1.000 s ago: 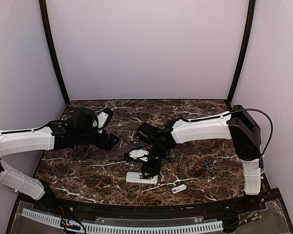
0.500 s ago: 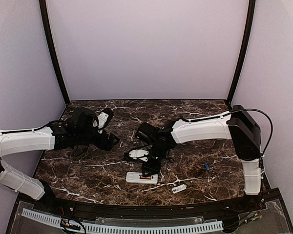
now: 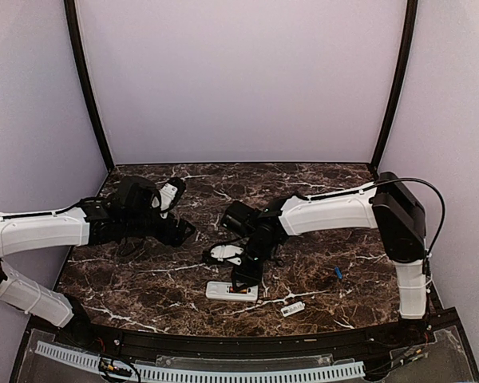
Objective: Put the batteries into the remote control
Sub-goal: Press the battery in the battery compartment.
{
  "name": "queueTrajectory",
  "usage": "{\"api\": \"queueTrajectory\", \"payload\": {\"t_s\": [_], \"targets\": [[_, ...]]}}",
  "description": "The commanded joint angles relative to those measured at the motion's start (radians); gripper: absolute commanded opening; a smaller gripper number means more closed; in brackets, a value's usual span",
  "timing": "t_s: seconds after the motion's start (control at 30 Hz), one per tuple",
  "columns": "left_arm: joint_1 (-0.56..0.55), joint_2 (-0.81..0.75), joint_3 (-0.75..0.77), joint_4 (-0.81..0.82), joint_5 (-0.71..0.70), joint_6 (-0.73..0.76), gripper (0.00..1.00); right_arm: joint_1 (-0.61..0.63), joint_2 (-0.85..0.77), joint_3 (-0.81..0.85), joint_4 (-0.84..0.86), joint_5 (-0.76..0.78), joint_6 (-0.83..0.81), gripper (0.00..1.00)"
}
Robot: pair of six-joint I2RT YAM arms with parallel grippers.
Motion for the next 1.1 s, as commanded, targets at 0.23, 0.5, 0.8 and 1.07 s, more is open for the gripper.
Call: {"api": "queueTrajectory", "payload": {"t_s": [0.23,0.5,0.8,1.07], "targets": [[0.005,0.003,-0.005,0.01,0.006,0.009,0.79,0.011,0.024,0.012,0.007,0.041,0.005,0.27],[0.005,0.003,-0.003,0.011,0.009,0.008,0.79,0.011,0.014,0.019,0.0,0.034,0.007,0.3],[0.006,0.002,-0.003,0.011,0.01,0.01,0.79,0.011,-0.029,0.022,-0.003,0.028,0.007,0.36],[0.005,0.0,-0.003,0.011,0.012,0.012,0.79,0.011,-0.057,0.026,0.0,0.012,0.009,0.39]]}}
